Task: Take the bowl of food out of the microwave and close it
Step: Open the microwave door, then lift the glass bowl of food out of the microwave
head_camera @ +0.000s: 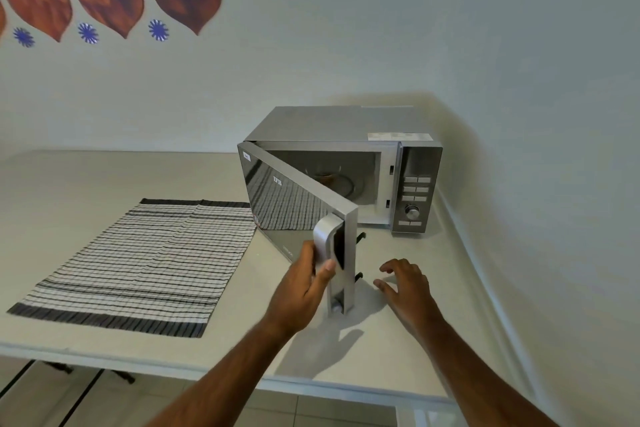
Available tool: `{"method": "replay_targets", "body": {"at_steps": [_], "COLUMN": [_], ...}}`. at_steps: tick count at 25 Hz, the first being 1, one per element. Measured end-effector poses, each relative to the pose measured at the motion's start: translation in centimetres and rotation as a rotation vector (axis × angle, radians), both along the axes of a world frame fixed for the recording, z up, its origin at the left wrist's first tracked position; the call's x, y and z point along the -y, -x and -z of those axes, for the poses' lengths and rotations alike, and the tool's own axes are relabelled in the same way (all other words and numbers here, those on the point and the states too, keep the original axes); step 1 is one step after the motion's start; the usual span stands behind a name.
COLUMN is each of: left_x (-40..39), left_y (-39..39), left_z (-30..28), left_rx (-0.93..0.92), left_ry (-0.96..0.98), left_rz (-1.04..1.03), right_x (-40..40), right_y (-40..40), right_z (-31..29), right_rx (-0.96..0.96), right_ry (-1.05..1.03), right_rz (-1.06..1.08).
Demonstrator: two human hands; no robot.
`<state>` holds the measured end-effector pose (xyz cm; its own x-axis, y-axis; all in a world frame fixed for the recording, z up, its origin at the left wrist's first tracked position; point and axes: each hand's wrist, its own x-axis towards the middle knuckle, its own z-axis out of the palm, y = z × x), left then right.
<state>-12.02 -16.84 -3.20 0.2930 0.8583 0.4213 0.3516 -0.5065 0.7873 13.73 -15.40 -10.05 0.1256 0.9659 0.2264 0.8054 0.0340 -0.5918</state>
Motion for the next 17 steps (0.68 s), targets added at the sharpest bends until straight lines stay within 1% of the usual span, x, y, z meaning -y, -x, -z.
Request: {"method": "replay_targets", "body": {"at_steps": [5, 9, 12, 17], "left_x": [2.0, 2.9, 3.5, 4.5], "left_y": [5.1, 8.7, 11.4, 15.3], "left_z": [-0.1, -2.3, -4.4, -7.2], "left_rx": [0.095, 0.15, 0.121, 0.119], "left_ry": [-0.095, -0.195, -0.26, -0.25], "left_rz": [-0.099, -0.207, -0.305, -0.38], "right_x": [-1.1, -2.3, -3.1, -4.4], "right_y": [1.3, 2.4, 3.1, 4.2], "right_z": [0.2, 0.1, 0.1, 0.1], "right_rx": [0.12, 0.247, 0.247, 0.25], "right_ry": [0.052, 0.102, 0.125, 0.113], "right_rz": [-0.008, -0.059, -0.114, -0.148]}}
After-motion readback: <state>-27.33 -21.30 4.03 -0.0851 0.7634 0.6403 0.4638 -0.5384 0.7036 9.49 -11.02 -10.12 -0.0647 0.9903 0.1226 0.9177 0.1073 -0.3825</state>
